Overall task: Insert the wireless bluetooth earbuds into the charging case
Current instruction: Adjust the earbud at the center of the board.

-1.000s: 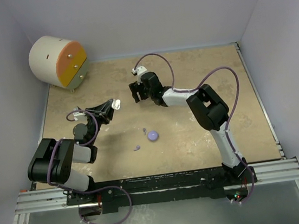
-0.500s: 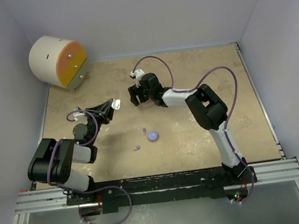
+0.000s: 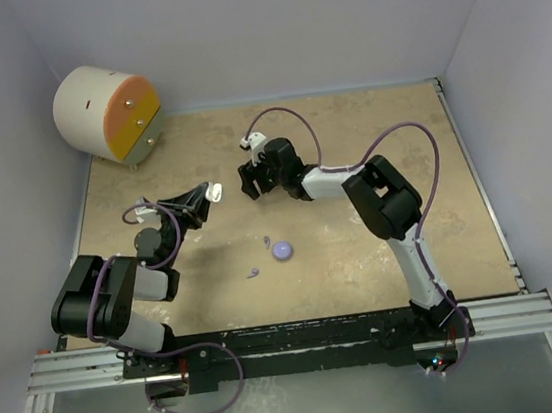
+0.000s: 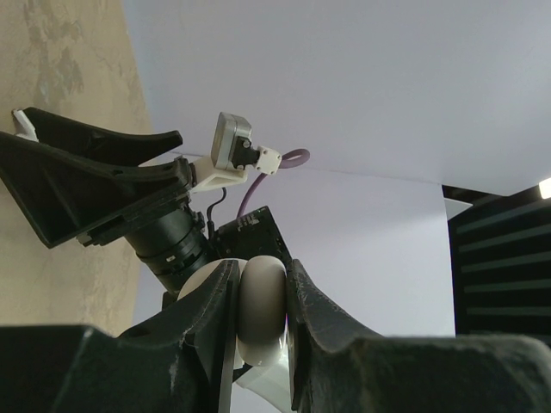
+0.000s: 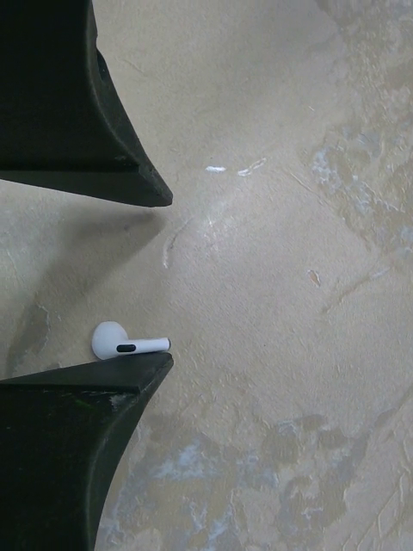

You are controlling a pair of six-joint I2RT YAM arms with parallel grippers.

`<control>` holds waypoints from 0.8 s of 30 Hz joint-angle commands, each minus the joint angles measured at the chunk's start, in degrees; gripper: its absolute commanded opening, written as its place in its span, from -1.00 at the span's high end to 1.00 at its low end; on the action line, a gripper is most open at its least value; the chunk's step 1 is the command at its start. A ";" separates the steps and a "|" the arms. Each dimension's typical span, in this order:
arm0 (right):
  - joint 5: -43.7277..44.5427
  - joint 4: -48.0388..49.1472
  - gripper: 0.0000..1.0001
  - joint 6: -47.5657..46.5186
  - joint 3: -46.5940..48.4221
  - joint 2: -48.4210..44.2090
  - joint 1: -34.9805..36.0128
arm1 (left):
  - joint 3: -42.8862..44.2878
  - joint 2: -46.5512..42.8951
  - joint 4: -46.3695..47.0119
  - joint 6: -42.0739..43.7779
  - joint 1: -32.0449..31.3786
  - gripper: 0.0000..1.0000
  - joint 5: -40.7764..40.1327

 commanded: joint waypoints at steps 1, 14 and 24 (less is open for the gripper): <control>-4.13 -3.59 -0.40 -2.60 -1.59 -2.40 0.28 | -0.34 -1.27 6.12 -0.46 0.56 1.00 0.13; -11.58 -12.04 -0.32 -11.32 -2.54 -4.03 0.29 | -1.67 -4.56 3.54 0.13 0.61 1.00 -0.62; -2.00 -8.21 -0.41 -8.39 -6.61 -11.64 0.29 | -1.95 -11.43 -3.89 2.13 0.56 1.00 -1.45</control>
